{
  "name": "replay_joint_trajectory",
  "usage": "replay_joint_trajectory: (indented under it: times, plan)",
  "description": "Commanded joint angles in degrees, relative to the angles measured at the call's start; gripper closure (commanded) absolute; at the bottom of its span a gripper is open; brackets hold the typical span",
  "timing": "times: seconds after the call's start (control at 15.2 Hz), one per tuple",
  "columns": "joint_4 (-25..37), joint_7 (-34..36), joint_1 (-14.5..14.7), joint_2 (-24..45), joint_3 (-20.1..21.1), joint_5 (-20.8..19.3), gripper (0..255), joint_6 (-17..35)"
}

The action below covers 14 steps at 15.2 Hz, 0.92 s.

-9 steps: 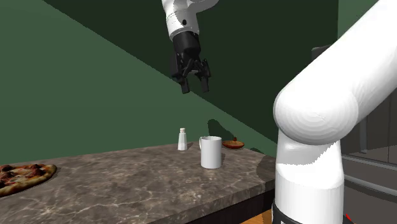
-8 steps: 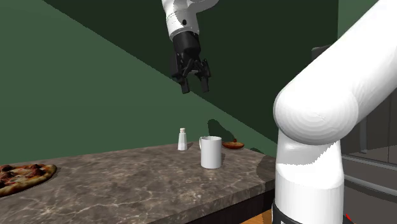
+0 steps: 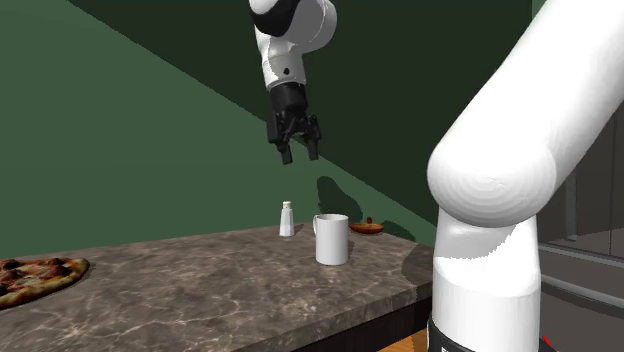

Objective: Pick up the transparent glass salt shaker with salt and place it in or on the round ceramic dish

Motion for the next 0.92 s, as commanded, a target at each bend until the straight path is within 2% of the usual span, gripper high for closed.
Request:
replay_joint_trajectory:
  times: [0.0,0.46,0.86]
  plan:
    - [0.79,-1.75,-0.48,3.22,-1.57,-0.88,0,2.99]
    - [8.19,-8.41,-1.83,16.68,-6.69,-1.80,0,10.87]
    - [17.29,-14.65,-3.14,29.14,-9.97,0.20,0,15.56]
